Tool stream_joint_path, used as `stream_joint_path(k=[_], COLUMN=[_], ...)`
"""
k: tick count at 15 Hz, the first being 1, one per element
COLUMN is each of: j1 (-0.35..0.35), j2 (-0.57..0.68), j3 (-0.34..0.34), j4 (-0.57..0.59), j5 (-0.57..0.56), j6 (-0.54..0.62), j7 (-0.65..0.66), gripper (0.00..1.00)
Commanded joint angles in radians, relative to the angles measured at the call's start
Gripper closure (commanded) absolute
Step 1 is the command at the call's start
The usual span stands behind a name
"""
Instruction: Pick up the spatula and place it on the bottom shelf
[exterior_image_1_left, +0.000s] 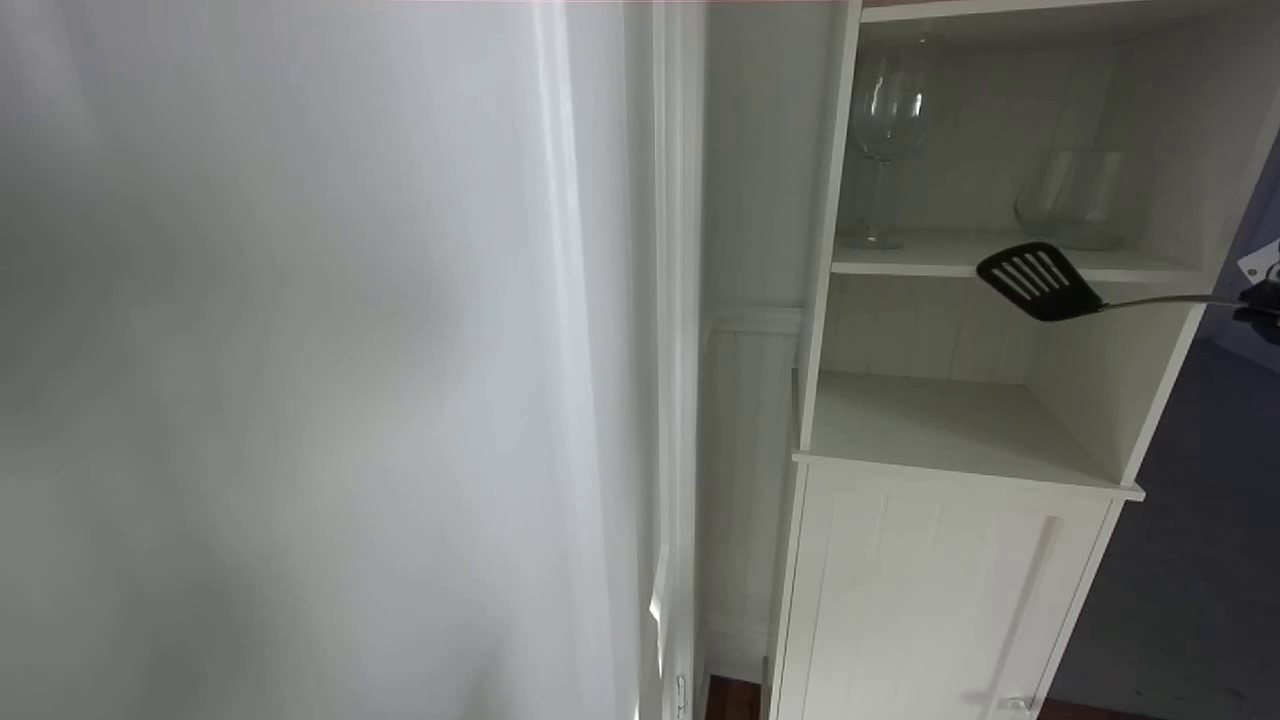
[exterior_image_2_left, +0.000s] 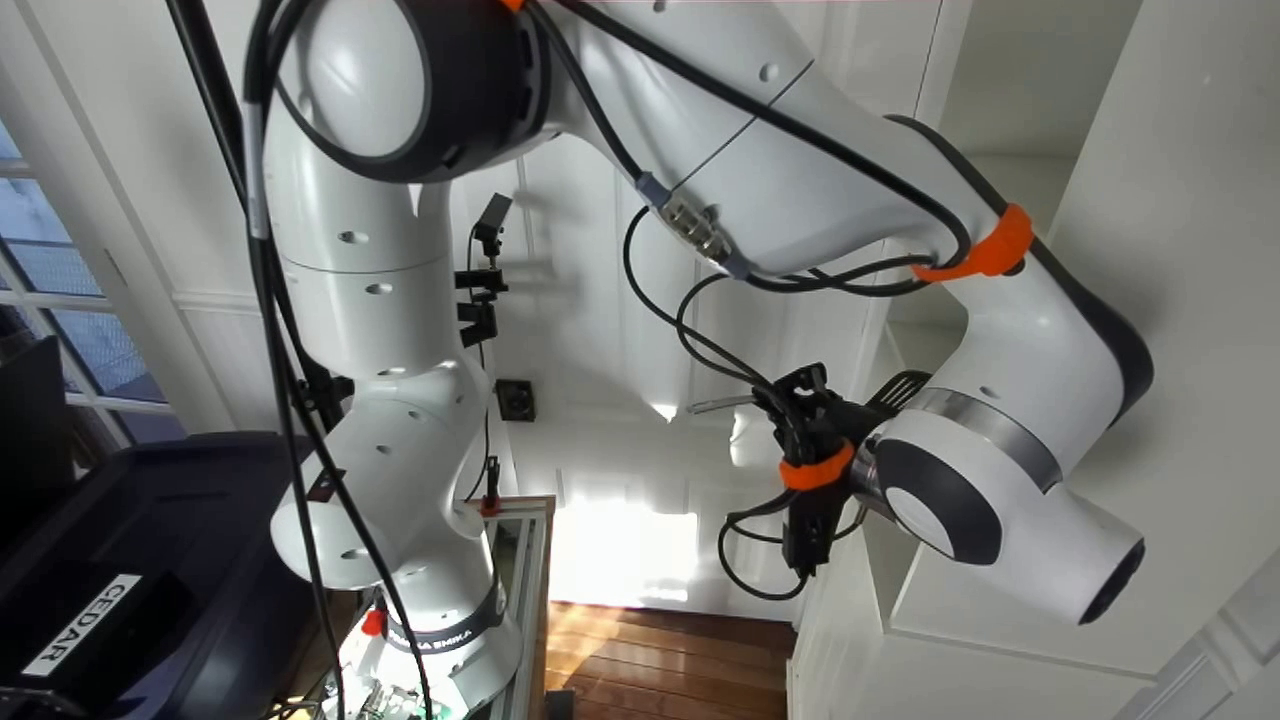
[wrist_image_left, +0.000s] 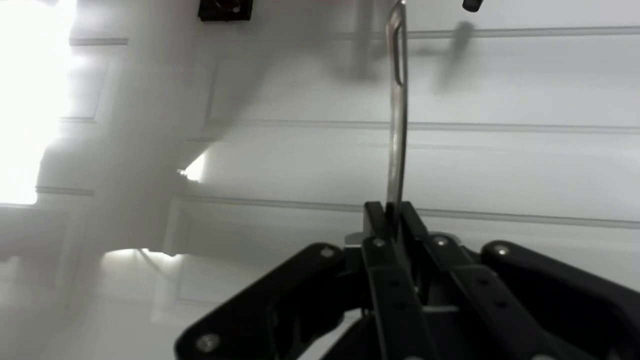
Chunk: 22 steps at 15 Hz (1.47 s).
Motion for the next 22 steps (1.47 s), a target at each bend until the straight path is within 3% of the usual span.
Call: stream_joint_path(k=[1,7,14,17,22], j1=[-0.003,-0.005,-0.007,-0.009,0.006], j2=[0.009,0.011,0.014,0.009,0.092], j3=[0.004,0.006,0.006,0.001,0.025], j4=[0.028,0.034,0.032,0.020,-0.040], j5=[-0.065,-0.116,-0.096,-0.078,-0.017], j6=[-0.027,-0.043,-0.070,-0.046,0.096], j7=[0.060,0.122,0.144,0.203,0.189], gripper=[0.97,0.97,0.97,0.97,0.97])
